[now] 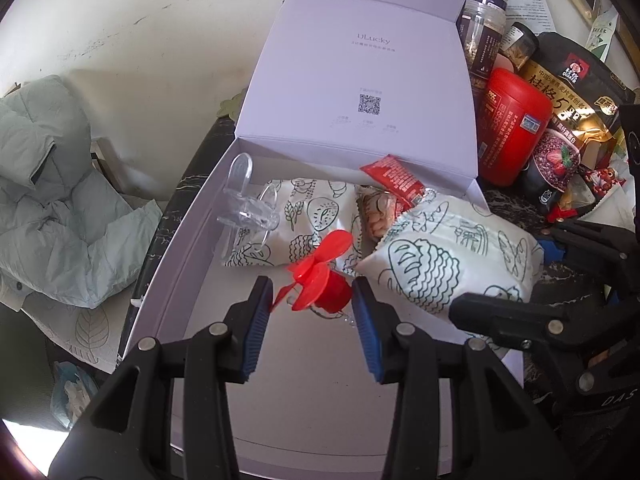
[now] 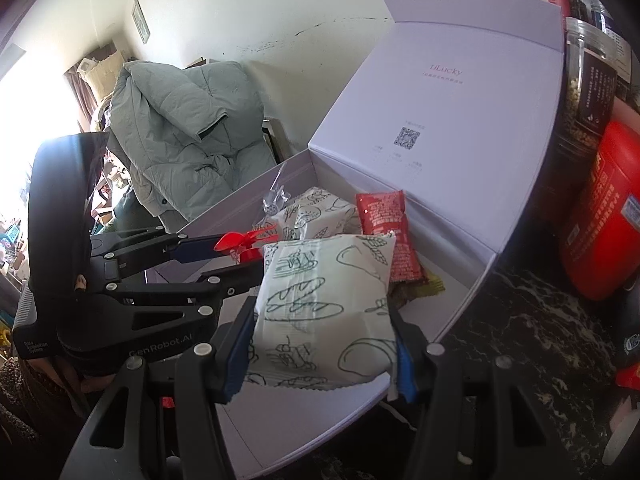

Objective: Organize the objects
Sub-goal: 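Lower the red fan toy with the left gripper while the right lowers the white snack bag into the box, then open both grippers to release the fan toy and snack bag in the box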

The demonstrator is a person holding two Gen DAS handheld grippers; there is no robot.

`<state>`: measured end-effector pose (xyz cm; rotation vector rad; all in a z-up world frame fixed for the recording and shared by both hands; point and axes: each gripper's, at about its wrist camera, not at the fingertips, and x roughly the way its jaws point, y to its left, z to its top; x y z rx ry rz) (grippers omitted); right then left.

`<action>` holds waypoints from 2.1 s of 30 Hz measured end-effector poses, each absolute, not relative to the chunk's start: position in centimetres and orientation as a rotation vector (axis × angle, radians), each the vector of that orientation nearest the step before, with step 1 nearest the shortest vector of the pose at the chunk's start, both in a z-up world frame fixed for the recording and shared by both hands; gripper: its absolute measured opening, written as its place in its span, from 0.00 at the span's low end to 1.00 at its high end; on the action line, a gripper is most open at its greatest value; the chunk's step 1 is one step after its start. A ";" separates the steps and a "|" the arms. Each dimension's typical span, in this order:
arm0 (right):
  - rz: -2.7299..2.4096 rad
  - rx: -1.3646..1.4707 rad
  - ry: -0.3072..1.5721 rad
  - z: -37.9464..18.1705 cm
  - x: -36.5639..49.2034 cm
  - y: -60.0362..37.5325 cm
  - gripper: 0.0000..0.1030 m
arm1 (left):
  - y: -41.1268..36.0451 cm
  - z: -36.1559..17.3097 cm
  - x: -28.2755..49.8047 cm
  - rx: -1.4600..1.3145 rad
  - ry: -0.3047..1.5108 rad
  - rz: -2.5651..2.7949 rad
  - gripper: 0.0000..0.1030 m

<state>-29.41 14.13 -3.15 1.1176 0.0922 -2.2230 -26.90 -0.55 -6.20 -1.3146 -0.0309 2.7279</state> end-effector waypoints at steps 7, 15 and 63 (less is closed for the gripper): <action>-2.202 1.117 0.124 -3.5 -29.0 13.3 0.58 | -1.1 -7.2 -27.1 -1.353 -0.050 2.711 0.38; -2.169 1.151 0.214 -4.0 -28.6 12.6 0.58 | -1.1 -8.1 -27.4 -1.399 -0.037 2.694 0.38; -2.246 1.188 0.332 -3.4 -26.6 11.7 0.51 | -2.1 -7.9 -26.7 -1.529 0.144 2.792 0.56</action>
